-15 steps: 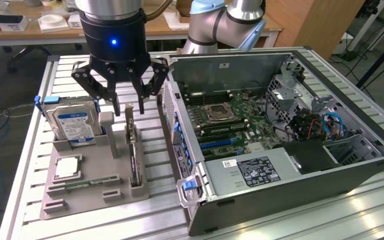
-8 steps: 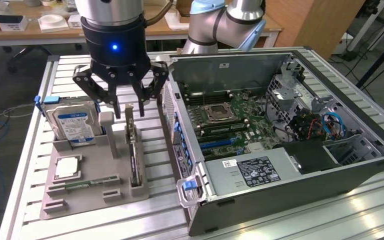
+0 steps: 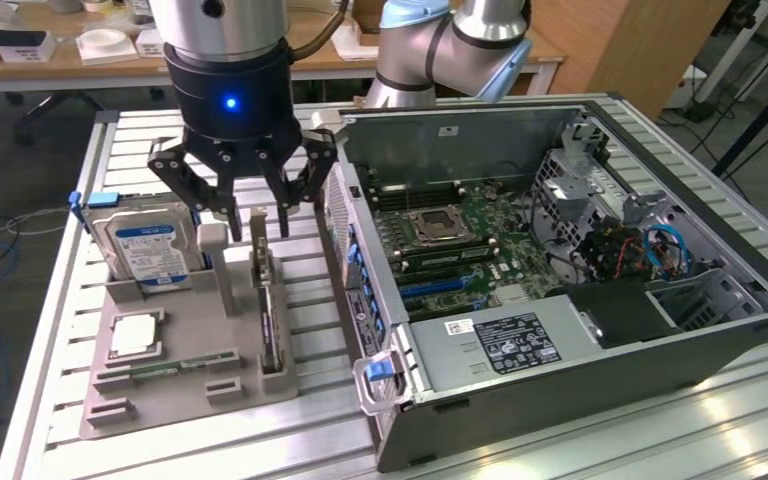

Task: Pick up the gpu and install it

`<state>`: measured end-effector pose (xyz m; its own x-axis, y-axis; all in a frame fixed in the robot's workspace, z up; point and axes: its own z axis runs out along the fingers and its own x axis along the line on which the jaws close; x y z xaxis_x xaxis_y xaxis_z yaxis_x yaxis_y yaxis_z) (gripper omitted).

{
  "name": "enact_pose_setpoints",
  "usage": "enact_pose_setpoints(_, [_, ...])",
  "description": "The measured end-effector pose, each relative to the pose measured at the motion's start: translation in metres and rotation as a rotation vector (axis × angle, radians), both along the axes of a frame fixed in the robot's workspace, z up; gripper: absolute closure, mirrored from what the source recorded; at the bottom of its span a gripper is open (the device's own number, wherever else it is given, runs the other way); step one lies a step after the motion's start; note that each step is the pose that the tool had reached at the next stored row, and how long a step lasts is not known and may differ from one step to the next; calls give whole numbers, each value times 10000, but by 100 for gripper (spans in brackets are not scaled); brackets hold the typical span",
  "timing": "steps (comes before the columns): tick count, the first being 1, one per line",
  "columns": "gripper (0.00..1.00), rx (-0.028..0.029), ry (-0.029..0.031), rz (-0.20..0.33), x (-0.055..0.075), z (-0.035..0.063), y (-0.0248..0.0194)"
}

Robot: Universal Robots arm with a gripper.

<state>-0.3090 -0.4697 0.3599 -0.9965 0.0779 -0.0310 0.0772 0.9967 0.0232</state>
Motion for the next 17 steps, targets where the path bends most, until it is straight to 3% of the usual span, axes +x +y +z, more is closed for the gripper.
enact_pose_setpoints(10, [53, 1, -1, 0, 0, -8, 0])
enact_pose_setpoints(17, [53, 7, 0, -1, 0, -64, 0])
